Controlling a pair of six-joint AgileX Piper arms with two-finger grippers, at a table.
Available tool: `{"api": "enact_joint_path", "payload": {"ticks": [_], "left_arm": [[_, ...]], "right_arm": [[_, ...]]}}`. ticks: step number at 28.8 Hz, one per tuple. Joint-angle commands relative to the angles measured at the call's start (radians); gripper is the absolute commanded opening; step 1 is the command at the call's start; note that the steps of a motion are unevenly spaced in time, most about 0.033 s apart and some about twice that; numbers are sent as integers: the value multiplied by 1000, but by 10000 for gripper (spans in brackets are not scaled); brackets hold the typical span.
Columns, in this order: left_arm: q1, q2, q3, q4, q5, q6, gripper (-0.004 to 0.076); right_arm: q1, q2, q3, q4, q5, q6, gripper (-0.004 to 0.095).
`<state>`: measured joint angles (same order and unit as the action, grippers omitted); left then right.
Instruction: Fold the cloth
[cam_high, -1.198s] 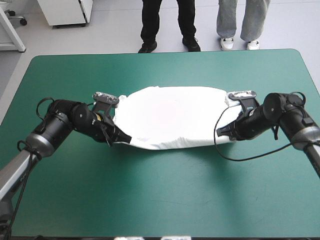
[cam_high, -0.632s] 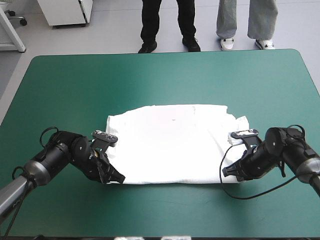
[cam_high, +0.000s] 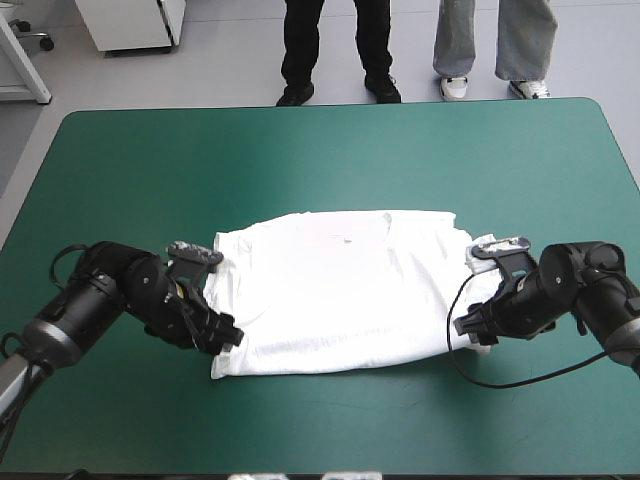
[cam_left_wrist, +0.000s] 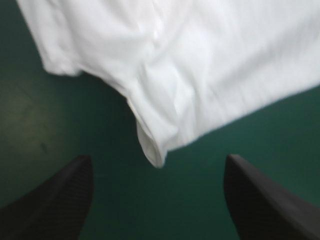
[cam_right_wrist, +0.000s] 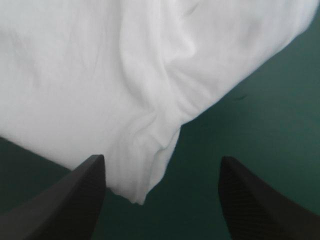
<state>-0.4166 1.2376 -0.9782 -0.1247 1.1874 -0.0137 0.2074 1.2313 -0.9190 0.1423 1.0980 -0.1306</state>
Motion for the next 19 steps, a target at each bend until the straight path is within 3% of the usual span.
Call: {"api": "enact_joint_path", "payload": {"ticks": [1, 4, 6, 12, 19], "left_arm": [[-1, -53, -169, 131, -55, -115, 561], [1, -25, -294, 379, -79, -189, 561], [26, 4, -310, 423, -73, -189, 561], [162, 106, -309, 237, -141, -99, 561], [178, 260, -309, 114, -133, -38, 561]], "right_arm": [[0, -62, -119, -42, -2, 40, 644], [0, -76, -225, -85, 11, 60, 644], [0, -76, -255, -110, 40, 78, 644], [0, -88, -274, -136, 61, 85, 644], [0, -88, -274, -133, 63, 85, 644]]}}
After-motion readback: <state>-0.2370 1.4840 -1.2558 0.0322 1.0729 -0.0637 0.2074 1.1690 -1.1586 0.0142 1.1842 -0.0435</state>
